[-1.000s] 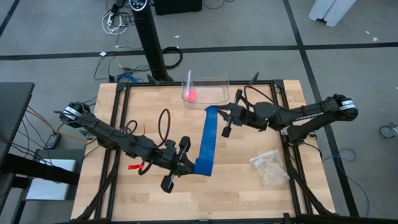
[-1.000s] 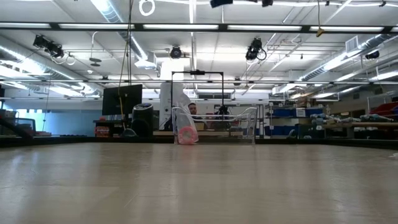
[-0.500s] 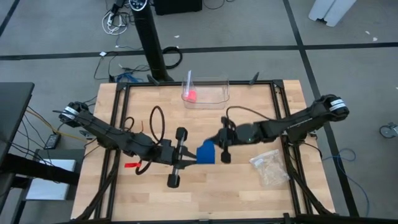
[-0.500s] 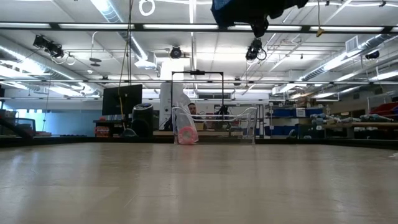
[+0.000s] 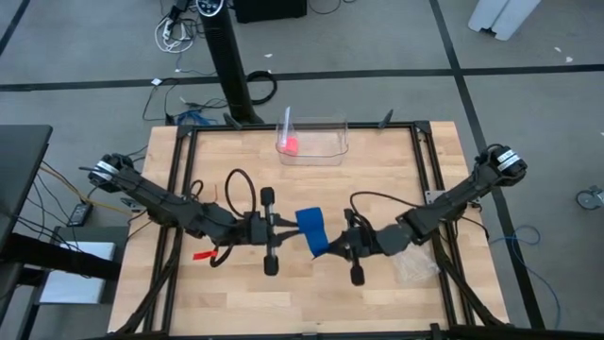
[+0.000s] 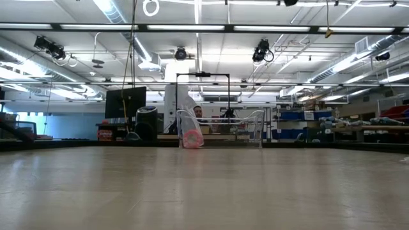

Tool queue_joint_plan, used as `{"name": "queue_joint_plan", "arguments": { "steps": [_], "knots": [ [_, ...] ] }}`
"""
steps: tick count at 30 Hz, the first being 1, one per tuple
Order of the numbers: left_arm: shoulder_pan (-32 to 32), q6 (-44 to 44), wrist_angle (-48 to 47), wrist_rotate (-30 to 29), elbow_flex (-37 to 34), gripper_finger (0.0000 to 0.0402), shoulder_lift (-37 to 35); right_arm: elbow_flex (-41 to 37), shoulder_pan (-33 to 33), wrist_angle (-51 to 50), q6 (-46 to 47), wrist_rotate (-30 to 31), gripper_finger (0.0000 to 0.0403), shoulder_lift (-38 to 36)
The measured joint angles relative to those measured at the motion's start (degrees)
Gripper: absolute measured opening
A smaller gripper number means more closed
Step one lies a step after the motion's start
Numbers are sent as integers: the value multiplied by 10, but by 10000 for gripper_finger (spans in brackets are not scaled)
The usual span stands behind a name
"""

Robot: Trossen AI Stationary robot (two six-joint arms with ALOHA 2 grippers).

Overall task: Roll bandage
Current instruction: Roll the blue bandage

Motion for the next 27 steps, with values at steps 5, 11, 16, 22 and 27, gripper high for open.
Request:
{"name": "queue_joint_plan", "arguments": {
  "steps": [5, 11, 16, 22, 27],
  "knots": [
    [8, 0, -1, -24, -29, 17, -4, 22, 25, -1, -7, 28, 0, 0],
    [15, -1, 9, -33, -63, 17, -4, 61, 31, 0, -37, 29, 0, 0],
    [13, 3, 22, -33, -81, 17, -4, 89, 27, 0, -60, 36, 1, 0],
    [9, 2, 4, -33, -81, 17, -4, 114, 13, -1, -81, 45, 1, 0],
    [1, 6, -6, -31, -81, 17, -4, 128, -2, -1, -87, 43, 4, 0]
  ]
}}
